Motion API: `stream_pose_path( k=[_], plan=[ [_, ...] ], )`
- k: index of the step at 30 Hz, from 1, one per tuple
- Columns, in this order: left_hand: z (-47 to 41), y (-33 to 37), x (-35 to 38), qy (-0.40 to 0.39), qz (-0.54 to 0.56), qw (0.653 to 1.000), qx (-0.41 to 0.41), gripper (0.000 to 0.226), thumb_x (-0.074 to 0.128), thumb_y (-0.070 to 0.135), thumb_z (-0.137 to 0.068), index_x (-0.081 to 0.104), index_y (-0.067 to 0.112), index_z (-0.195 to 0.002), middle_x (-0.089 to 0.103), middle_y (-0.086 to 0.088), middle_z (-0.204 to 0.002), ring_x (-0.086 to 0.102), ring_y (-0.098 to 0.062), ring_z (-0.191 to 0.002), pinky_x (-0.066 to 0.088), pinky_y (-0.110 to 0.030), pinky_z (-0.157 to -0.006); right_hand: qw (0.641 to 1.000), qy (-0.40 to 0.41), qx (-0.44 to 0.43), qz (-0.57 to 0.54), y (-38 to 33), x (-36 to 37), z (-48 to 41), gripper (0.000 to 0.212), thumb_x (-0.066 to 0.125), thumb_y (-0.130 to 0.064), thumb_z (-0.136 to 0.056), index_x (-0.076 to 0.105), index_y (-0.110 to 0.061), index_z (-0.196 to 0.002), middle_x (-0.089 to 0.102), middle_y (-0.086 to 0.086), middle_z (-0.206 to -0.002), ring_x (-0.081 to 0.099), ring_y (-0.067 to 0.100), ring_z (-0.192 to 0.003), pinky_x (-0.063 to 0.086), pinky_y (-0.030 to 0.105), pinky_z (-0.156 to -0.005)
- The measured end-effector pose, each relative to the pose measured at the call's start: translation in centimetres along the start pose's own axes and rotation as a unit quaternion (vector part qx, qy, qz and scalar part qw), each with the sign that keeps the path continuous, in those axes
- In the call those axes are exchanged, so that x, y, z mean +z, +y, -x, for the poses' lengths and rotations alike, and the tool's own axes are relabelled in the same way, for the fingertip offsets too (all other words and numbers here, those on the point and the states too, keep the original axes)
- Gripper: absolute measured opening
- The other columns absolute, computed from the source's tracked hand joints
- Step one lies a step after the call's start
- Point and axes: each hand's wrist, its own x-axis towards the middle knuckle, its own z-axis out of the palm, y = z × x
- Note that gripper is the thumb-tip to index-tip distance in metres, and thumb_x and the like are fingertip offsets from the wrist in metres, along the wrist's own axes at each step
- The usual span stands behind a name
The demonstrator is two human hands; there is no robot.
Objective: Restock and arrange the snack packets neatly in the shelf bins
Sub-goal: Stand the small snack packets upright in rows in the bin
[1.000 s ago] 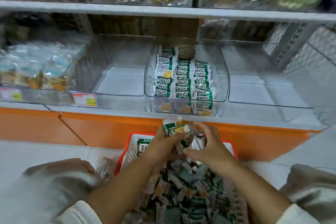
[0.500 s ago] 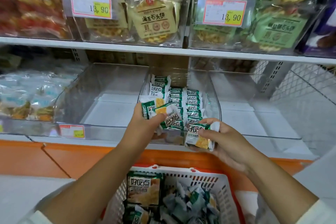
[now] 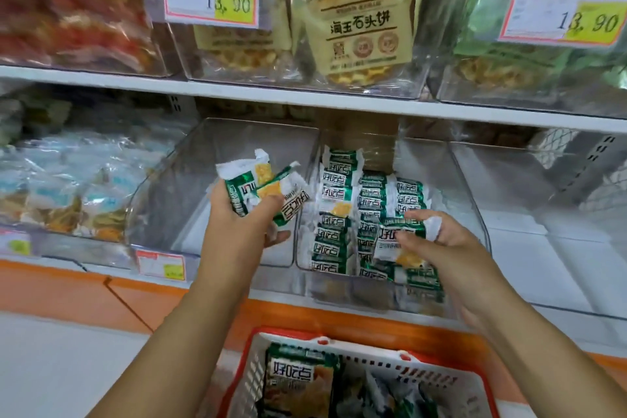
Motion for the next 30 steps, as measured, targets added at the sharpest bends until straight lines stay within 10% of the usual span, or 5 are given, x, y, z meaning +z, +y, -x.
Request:
stream_pose_path(
  k=[6, 12, 18, 26, 30],
  plan=[
    [-1.1, -0.8, -1.7, -0.004, -0.027, 0.999, -0.024, 0.031, 0.066, 0.006, -0.090, 0.051, 0.022, -0.111, 0.066, 0.000, -0.095, 0.071, -0.011, -0.078, 0.063, -0.041, -0.068, 0.979, 0.009, -0.068, 0.193, 1.1, 4.8, -7.2, 0.020, 0.077, -0.026, -0.081, 0.066, -0.029, -0.098, 0.062, -0.005, -0.114, 0.053, 0.002, -0.071, 0.038, 0.019, -0.057],
    [-1.5, -0.3, -2.3, 0.005, -0.007, 0.999, -0.037, 0.028, 0.067, 0.008, -0.090, 0.054, 0.026, -0.107, 0.069, -0.001, -0.100, 0.071, -0.005, -0.078, 0.063, -0.039, -0.069, 0.940, 0.015, -0.147, 0.309, 2.3, 8.7, -10.1, 0.037, 0.075, -0.026, -0.083, 0.059, -0.020, -0.116, 0.058, 0.001, -0.089, 0.053, 0.010, -0.065, 0.040, 0.028, -0.056],
    [-1.7, -0.1, -2.3, -0.005, 0.005, 0.999, -0.040, 0.031, 0.067, 0.009, -0.090, 0.054, 0.027, -0.111, 0.071, 0.002, -0.101, 0.072, -0.007, -0.081, 0.063, -0.040, -0.070, 0.944, 0.098, -0.128, 0.288, 3.4, 8.6, -10.9, 0.056, 0.080, -0.034, -0.076, 0.045, -0.019, -0.116, 0.035, 0.003, -0.111, 0.054, 0.022, -0.080, 0.048, 0.033, -0.073],
    [-0.9, 0.0, -1.9, -0.043, 0.007, 0.996, -0.080, 0.027, 0.068, 0.010, -0.090, 0.055, 0.018, -0.112, 0.072, -0.010, -0.098, 0.066, -0.016, -0.067, 0.062, -0.038, -0.069, 0.927, 0.042, -0.106, 0.358, 2.8, 8.7, -10.6, 0.054, 0.072, -0.046, -0.082, 0.049, -0.019, -0.122, 0.060, 0.012, -0.109, 0.059, 0.030, -0.097, 0.045, 0.032, -0.072],
    [-0.2, -0.1, -1.2, -0.128, 0.020, 0.984, -0.124, 0.026, 0.070, 0.013, -0.087, 0.057, 0.014, -0.110, 0.073, -0.017, -0.101, 0.067, -0.017, -0.066, 0.059, -0.035, -0.068, 0.955, 0.036, -0.147, 0.257, -1.5, 7.6, -5.2, 0.044, 0.047, -0.054, -0.093, 0.044, -0.035, -0.131, 0.055, -0.011, -0.115, 0.055, 0.008, -0.106, 0.046, 0.027, -0.083]
  ],
)
